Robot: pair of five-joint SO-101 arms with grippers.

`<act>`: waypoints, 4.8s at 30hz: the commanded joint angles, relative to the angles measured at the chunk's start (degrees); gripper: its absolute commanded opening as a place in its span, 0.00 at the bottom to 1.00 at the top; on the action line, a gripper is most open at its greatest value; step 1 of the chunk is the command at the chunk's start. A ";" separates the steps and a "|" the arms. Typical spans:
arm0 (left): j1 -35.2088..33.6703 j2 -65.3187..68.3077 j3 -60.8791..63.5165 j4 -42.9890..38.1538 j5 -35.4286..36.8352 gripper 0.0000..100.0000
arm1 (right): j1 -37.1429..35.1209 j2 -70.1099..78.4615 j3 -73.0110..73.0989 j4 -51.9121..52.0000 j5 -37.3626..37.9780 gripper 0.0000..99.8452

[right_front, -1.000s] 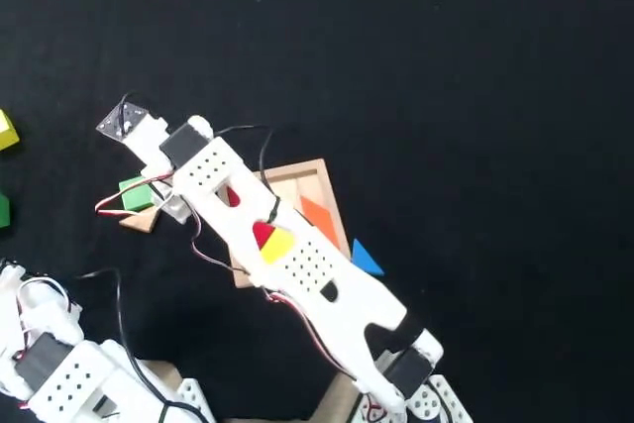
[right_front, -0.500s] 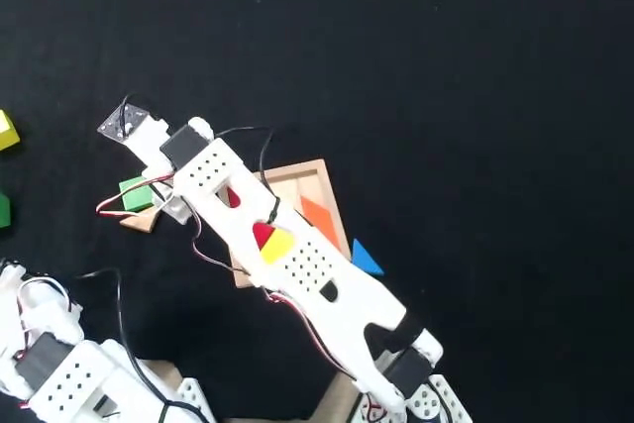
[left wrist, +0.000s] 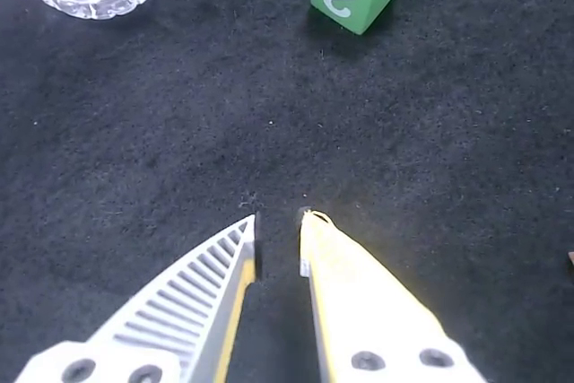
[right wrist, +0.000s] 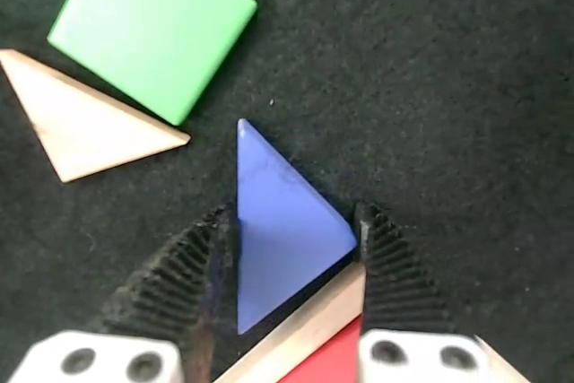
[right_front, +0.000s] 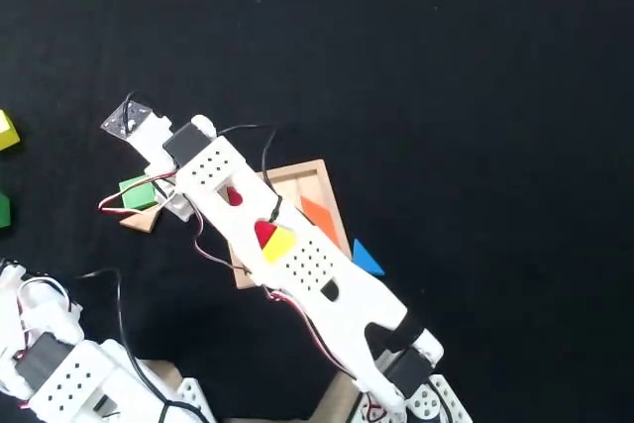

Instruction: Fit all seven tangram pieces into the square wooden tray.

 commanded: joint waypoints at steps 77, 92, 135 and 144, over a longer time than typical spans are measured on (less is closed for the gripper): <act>9.54 -0.53 1.89 -1.23 -8.35 0.10 | 23.03 -59.30 89.71 -35.43 20.66 0.13; 9.45 -0.53 1.89 -1.23 -8.35 0.10 | 23.56 -58.07 88.84 -35.43 20.84 0.13; 9.27 -0.53 1.98 -1.23 -8.35 0.10 | 24.53 -59.12 86.64 -33.85 22.68 0.24; 9.27 -0.53 1.98 -1.23 -8.44 0.10 | 20.92 -59.56 80.40 -40.79 13.89 0.04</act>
